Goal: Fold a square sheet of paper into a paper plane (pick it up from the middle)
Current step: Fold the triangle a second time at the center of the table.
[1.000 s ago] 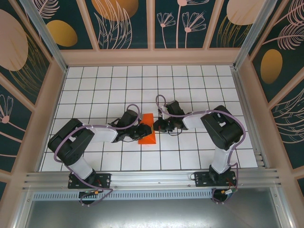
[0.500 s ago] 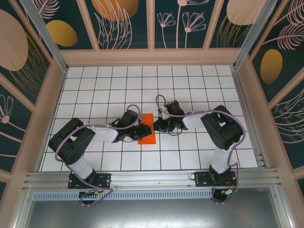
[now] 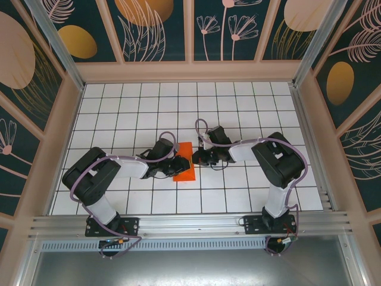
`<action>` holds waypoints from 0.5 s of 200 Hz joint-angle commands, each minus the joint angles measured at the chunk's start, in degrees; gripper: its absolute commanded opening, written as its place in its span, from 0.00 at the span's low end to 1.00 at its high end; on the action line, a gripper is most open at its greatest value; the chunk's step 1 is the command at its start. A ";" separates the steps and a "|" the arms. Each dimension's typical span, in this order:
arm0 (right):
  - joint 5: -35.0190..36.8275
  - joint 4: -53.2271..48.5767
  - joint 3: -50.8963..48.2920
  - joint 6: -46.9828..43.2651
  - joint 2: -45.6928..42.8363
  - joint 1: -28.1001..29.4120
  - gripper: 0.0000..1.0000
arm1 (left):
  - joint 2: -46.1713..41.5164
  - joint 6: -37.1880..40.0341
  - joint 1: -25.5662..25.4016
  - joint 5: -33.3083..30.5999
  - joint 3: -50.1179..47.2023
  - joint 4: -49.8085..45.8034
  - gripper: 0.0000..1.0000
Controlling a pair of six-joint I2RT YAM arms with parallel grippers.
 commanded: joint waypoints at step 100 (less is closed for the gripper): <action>8.22 -2.78 -0.67 0.31 -6.12 0.09 0.15 | 1.41 0.72 -0.30 -0.53 0.97 -3.93 0.22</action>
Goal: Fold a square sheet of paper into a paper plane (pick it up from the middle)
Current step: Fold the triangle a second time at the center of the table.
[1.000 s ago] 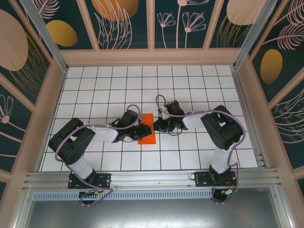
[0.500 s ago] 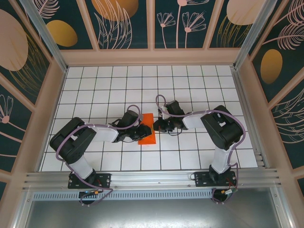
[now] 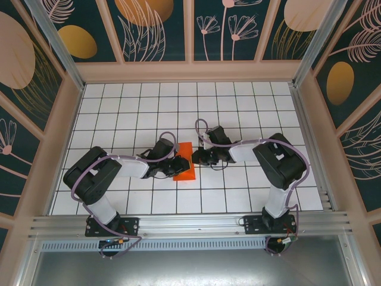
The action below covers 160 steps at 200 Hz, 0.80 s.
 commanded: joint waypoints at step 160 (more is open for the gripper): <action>3.69 -2.34 0.98 -0.04 1.81 1.94 0.03 | -0.12 2.09 -0.26 -1.39 1.49 -5.56 0.18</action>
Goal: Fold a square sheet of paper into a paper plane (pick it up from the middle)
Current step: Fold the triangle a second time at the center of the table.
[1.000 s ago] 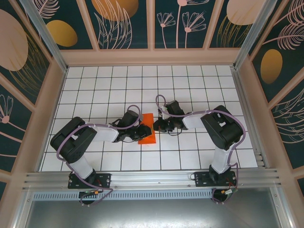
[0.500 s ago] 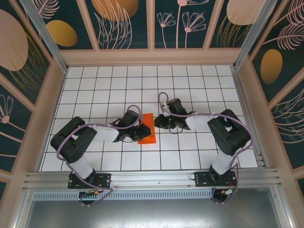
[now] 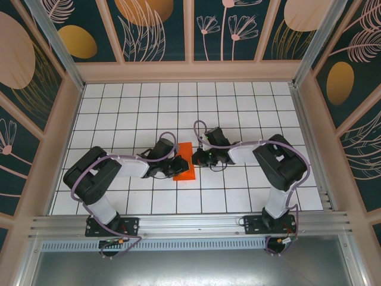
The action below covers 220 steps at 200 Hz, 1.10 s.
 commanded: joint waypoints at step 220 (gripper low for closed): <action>5.56 -8.88 3.37 -2.00 0.67 1.60 0.00 | -0.16 5.01 0.21 -9.64 2.49 -10.04 0.04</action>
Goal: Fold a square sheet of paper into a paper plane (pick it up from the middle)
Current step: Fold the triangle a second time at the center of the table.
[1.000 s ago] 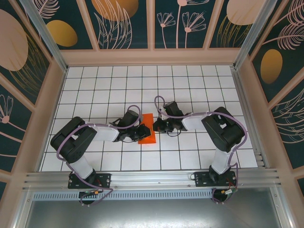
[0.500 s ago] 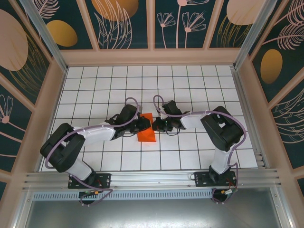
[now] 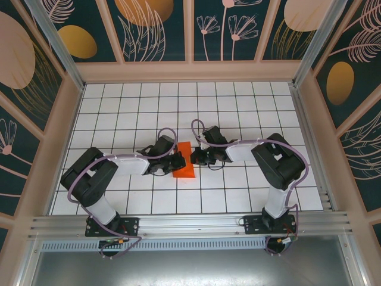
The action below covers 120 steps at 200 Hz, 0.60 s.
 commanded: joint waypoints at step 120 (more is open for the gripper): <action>5.58 -4.55 -2.91 11.60 -11.99 9.39 0.00 | 1.02 -0.90 0.13 -1.18 -5.79 -0.80 0.00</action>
